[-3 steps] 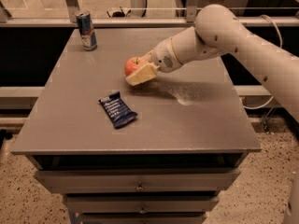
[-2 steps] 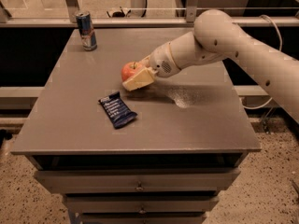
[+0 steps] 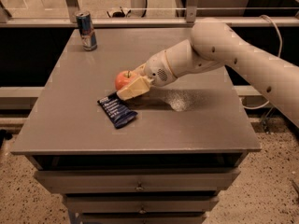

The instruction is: Move apple near rxbar blueberry

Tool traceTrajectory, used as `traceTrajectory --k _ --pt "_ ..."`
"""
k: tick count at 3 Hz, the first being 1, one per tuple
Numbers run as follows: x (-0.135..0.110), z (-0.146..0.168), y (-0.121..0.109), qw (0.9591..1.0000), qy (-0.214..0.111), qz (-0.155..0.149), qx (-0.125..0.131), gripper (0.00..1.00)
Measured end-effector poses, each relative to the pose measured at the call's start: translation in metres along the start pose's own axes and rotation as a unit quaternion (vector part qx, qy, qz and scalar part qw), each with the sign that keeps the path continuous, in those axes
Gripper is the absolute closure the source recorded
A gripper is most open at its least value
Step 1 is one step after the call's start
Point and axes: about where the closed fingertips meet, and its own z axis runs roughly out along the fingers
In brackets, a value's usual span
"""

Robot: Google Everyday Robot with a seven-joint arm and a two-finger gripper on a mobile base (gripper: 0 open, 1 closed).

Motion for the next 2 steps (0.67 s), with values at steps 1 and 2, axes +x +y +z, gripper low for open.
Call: traceTrajectory --k 1,2 --pt "0.0045 0.0029 0.0059 1.0 -0.001 0.006 -0.006 0.29" --pt "0.0062 0.0014 0.0112 1.0 -0.003 0.0 -0.009 0.01"
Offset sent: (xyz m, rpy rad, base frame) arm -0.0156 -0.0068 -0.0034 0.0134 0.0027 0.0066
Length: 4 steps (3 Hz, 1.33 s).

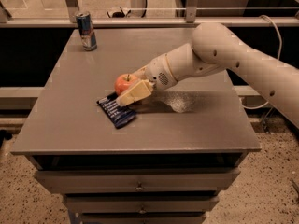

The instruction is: Move apple near rxbar blueberry

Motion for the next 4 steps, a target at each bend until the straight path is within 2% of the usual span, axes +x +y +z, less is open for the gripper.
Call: traceTrajectory --k 2,3,4 --pt "-0.002 -0.003 0.002 1.0 0.003 -0.009 -0.001 0.0" --pt "-0.008 -0.026 0.002 0.9992 0.006 -0.027 0.028 0.0" --pt "-0.024 -0.085 0.009 0.9934 -0.008 -0.063 0.095 0.0"
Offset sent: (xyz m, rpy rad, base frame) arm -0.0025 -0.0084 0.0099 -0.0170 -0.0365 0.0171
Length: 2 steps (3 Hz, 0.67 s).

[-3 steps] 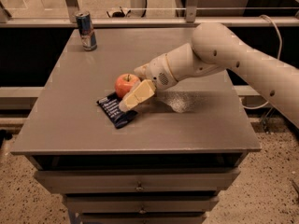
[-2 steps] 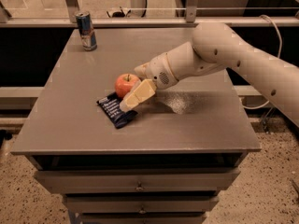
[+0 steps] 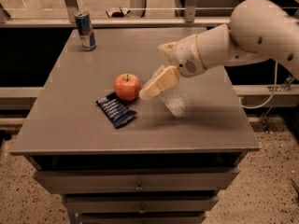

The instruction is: Move apple near rxbar blueberry

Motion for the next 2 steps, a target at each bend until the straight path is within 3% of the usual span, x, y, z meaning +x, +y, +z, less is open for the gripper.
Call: traceTrajectory --k 1,2 --pt "-0.0049 -0.0843 -0.0032 0.9956 -0.016 -0.04 0.083 0.0" --pt "-0.0023 -0.0817 -0.0032 0.996 -0.014 -0.036 0.081 0.0"
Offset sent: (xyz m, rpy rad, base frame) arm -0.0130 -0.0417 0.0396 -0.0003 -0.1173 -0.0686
